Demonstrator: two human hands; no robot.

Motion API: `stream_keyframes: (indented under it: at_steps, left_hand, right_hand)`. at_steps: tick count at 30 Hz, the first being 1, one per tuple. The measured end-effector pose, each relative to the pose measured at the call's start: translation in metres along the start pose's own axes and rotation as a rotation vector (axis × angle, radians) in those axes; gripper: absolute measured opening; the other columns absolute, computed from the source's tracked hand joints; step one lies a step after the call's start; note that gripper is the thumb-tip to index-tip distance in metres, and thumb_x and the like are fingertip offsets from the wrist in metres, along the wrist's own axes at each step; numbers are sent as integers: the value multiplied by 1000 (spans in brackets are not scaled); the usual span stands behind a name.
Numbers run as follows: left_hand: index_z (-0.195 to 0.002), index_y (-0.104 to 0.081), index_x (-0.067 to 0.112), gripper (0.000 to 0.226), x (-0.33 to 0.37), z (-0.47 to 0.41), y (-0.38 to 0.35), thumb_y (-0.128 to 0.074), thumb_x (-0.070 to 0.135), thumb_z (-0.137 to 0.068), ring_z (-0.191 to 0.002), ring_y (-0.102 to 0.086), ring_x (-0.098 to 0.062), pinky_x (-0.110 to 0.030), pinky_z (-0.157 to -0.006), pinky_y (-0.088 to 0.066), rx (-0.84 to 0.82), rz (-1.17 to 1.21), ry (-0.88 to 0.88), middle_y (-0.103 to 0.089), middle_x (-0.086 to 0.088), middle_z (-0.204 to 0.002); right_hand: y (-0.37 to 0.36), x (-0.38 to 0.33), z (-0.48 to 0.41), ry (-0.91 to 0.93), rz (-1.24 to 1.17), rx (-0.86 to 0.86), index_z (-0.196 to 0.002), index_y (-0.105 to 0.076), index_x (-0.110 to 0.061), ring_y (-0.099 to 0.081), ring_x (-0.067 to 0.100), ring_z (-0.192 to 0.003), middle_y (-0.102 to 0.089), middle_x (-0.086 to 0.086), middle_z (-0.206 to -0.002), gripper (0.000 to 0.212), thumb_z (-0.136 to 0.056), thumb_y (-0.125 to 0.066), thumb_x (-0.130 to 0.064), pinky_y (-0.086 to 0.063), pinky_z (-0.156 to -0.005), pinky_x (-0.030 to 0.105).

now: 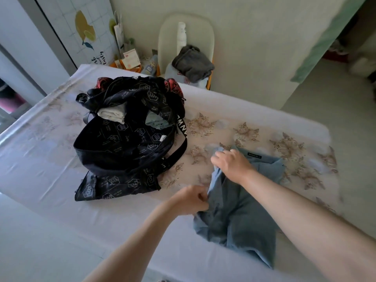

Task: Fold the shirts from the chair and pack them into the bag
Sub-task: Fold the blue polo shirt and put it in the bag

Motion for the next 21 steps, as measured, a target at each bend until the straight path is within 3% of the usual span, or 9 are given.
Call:
stream_keyframes:
  at_steps: [6, 8, 10, 12, 14, 16, 17, 19, 21]
  left_hand:
    - [-84, -64, 26, 9, 114, -20, -54, -65, 17, -87, -66, -68, -7, -16, -60, -51, -222, 100, -153, -65, 13, -76]
    - [-98, -67, 13, 11, 138, -19, -98, -58, 16, -93, -79, -71, -14, -20, -72, -57, -424, 130, -159, -71, 0, -87]
    - [-112, -65, 1, 26, 140, -18, -141, -51, 18, -99, -90, -70, -20, -31, -85, -58, -606, 34, -150, -71, -12, -100]
    - [-106, -70, 5, 26, 137, -30, -156, -52, 23, -97, -92, -71, -22, -36, -87, -57, -540, -130, -214, -73, -10, -102]
    - [-107, -71, 15, 25, 139, -53, -137, -52, 24, -94, -103, -66, -22, -37, -92, -53, -182, -297, -357, -71, -5, -110]
    - [-130, -59, 26, 41, 142, -56, -118, -54, 31, -90, -132, -45, -20, -41, -110, -39, 151, -505, -537, -53, 0, -140]
    - [-144, -44, 30, 57, 134, -57, -120, -55, 40, -89, -145, -25, -21, -44, -119, -26, 186, -632, -570, -33, -1, -156]
    - [-156, -4, 36, 89, 103, -65, -134, -56, 58, -87, -149, 13, -22, -44, -122, 2, 40, -832, -546, 13, 0, -164]
    - [-151, 18, 43, 100, 75, -66, -140, -53, 68, -84, -145, 25, -20, -42, -119, 9, -54, -899, -538, 28, 1, -160]
  right_hand:
    - [11, 85, 96, -264, 9, 34, -57, -46, -13, -44, 22, -40, -39, 5, -60, 52, -31, -77, 18, -20, -40, 22]
    - [0, 98, 131, -323, 22, -29, -62, -51, -13, -51, 26, -48, -47, 7, -66, 51, -31, -81, 15, -27, -39, 27]
    - [-24, 95, 165, -330, -10, -177, -77, -62, -14, -61, 29, -71, -56, 9, -83, 40, -50, -81, 8, -45, -58, 37]
    - [-52, 96, 198, -422, -122, -270, -107, -63, -18, -57, 29, -102, -54, 7, -108, 36, -79, -60, 4, -41, -86, 38]
    - [-61, 95, 218, -531, -190, -240, -117, -58, -18, -53, 28, -109, -51, 6, -117, 45, -79, -53, 4, -40, -89, 37]
    - [-65, 88, 223, -581, -211, -149, -116, -56, -19, -56, 29, -106, -51, 7, -122, 48, -72, -59, 1, -46, -86, 38]
    - [-67, 83, 220, -582, -234, -111, -117, -55, -20, -57, 29, -107, -51, 8, -126, 48, -72, -63, -4, -49, -86, 39]
    - [-73, 71, 211, -576, -286, -65, -123, -53, -21, -56, 30, -116, -48, 10, -139, 41, -84, -64, -19, -50, -89, 41]
    - [-77, 68, 202, -617, -360, -29, -128, -52, -21, -51, 29, -125, -42, 9, -145, 36, -94, -57, -30, -49, -93, 43]
Point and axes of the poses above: each hand's wrist, its own z-axis away from the middle knuckle, its own y-axis out of the back of the hand, x = y × z, the point moved 10 cm from there along -z, towards the middle knuckle
